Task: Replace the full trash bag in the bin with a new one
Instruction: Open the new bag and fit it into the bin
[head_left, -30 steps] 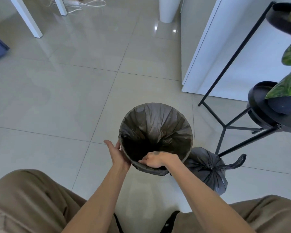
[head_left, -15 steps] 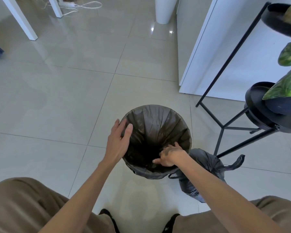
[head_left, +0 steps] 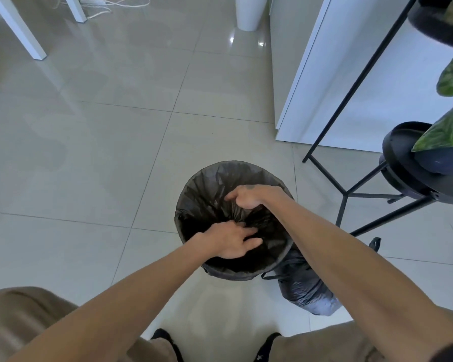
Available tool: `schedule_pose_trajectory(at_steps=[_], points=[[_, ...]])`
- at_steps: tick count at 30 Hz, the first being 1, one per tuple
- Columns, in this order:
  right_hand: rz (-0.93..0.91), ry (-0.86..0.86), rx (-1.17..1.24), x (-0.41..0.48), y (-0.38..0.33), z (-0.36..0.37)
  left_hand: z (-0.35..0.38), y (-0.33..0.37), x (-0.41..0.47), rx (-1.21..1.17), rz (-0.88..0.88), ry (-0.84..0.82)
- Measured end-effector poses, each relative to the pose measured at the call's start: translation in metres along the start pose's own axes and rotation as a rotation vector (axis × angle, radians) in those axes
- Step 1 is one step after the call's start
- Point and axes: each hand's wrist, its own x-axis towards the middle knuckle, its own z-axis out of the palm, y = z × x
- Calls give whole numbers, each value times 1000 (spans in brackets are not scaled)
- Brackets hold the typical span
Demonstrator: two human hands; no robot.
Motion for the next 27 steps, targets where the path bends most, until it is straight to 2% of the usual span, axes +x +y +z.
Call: schedule_pose_trajectory(at_steps=[5,9,12,13,16,18,20,22,24,27], points=[[22,14,26,12,5,-2,13,27,26,-402,-35,-146],[16,15,79,21,8,4,18,38,20,-489,-79,-224],[-30,64,105,23,13,9,13,35,17,-503,-32,-160],[-54,97,109,18,15,9,10,33,12,-414,9,-145],[-137,267,-4,-3,24,13,-15,9,-9,76,73,-116],[-182,380,-159,-22,29,21,-37,-11,-26,336,86,-13],[-210,417,-365,-34,29,38,-50,-29,-32,545,118,95],[-164,320,-543,-33,25,59,-51,-38,-30,706,88,108],[-27,172,-666,-24,22,75,-45,-44,-23,822,11,72],[105,85,-784,-9,30,84,-38,-57,-12,935,-95,33]])
